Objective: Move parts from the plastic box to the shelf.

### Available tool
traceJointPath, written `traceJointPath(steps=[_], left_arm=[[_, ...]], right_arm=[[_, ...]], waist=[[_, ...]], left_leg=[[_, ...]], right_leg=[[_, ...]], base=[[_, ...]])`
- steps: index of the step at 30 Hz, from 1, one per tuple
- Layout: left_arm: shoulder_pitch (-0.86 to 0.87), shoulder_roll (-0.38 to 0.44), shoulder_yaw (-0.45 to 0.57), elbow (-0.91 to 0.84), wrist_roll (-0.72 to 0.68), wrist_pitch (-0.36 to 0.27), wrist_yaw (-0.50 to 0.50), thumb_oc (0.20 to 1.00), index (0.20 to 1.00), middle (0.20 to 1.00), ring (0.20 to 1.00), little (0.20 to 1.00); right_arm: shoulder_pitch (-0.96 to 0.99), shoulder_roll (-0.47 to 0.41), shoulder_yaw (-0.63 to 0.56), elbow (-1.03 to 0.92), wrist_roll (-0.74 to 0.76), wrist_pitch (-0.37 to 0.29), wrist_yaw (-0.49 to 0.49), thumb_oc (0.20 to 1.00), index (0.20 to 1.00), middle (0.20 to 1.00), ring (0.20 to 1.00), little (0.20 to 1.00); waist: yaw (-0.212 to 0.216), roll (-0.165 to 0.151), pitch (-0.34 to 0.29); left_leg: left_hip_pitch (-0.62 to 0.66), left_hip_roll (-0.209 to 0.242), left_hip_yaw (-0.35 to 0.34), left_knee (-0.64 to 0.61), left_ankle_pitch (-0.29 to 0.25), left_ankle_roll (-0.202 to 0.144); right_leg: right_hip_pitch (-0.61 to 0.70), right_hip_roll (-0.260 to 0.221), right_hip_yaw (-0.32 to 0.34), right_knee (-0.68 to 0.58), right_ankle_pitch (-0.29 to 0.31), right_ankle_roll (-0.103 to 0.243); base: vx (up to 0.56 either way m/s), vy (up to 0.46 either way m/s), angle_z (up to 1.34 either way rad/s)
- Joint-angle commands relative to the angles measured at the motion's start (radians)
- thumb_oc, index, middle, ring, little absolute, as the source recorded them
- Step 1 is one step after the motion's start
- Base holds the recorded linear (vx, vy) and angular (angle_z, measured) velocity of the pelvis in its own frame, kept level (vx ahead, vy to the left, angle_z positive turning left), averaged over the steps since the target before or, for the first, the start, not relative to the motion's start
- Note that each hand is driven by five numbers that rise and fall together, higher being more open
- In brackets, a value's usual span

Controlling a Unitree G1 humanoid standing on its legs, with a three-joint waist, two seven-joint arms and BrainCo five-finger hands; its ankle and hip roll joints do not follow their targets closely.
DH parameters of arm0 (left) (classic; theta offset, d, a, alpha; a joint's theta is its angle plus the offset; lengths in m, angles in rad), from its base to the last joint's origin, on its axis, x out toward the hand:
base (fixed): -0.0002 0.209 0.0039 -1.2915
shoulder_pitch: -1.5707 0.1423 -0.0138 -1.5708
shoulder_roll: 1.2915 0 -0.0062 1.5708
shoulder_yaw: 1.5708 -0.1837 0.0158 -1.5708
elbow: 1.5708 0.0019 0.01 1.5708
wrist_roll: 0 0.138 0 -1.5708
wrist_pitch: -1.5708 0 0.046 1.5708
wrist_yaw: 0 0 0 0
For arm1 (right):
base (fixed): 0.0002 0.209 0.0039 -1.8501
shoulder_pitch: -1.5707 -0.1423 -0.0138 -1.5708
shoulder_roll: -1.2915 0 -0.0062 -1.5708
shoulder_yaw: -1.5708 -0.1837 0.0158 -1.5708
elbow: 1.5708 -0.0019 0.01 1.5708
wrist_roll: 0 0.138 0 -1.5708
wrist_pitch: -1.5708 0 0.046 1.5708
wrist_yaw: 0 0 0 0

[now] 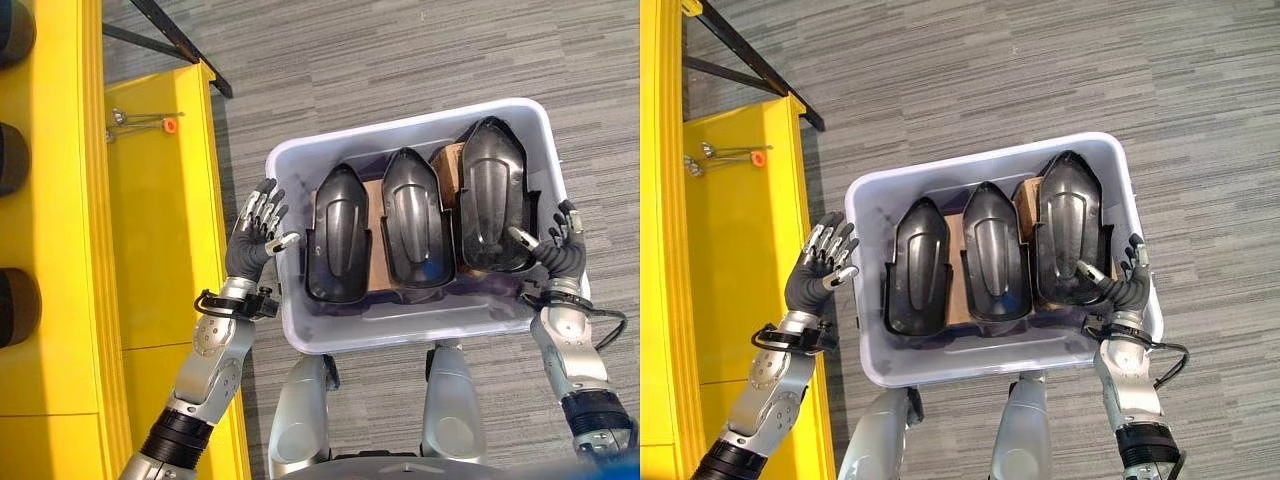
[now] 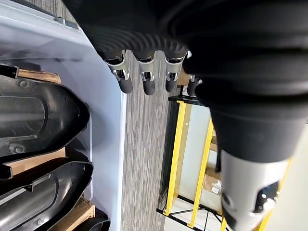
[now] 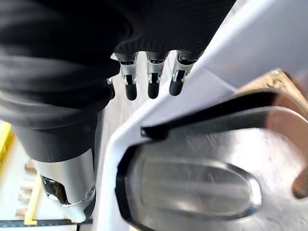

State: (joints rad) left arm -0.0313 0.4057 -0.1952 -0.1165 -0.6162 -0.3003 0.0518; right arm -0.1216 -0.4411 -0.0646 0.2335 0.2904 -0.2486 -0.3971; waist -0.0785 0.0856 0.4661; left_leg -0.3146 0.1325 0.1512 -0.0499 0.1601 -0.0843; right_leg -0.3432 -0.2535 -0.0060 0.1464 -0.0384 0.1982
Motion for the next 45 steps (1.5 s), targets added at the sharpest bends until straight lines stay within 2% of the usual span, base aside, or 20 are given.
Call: traceJointPath(steps=[1, 22, 45], left_arm=[[0.008, 0.042, 0.048, -0.101, 0.002, -0.063, 0.015, 1.000, 1.000, 1.000, 1.000, 1.000], [0.024, 0.052, 0.054, -0.113, -0.010, -0.066, 0.019, 1.000, 1.000, 1.000, 1.000, 1.000], [0.012, 0.070, 0.005, -0.128, -0.046, -0.071, 0.023, 1.000, 1.000, 1.000, 1.000, 1.000]], right_arm=[[0.004, -0.003, -0.050, -0.045, -0.022, -0.065, -0.014, 1.000, 1.000, 1.000, 1.000, 1.000], [-0.029, -0.006, -0.040, -0.009, -0.020, -0.062, -0.043, 1.000, 1.000, 1.000, 1.000, 1.000], [-0.262, -0.096, 0.030, 0.240, 0.018, -0.026, -0.094, 1.000, 1.000, 1.000, 1.000, 1.000]], waist=[[-0.004, -0.054, -0.019], [-0.001, -0.050, -0.015], [0.039, 0.002, 0.004]], left_leg=[[0.060, 0.043, -0.030, 0.130, -0.182, -0.032], [0.043, 0.044, -0.028, 0.129, -0.177, -0.034], [0.009, 0.040, -0.032, 0.130, -0.174, -0.034]], right_leg=[[-0.051, -0.014, 0.001, -0.012, 0.097, -0.040], [-0.070, -0.008, 0.007, -0.009, 0.100, -0.039], [-0.123, -0.003, 0.008, 0.026, 0.085, -0.042]], base=[[0.00, 0.000, 0.00], [0.00, 0.000, 0.00], [0.00, -0.002, 0.00]])
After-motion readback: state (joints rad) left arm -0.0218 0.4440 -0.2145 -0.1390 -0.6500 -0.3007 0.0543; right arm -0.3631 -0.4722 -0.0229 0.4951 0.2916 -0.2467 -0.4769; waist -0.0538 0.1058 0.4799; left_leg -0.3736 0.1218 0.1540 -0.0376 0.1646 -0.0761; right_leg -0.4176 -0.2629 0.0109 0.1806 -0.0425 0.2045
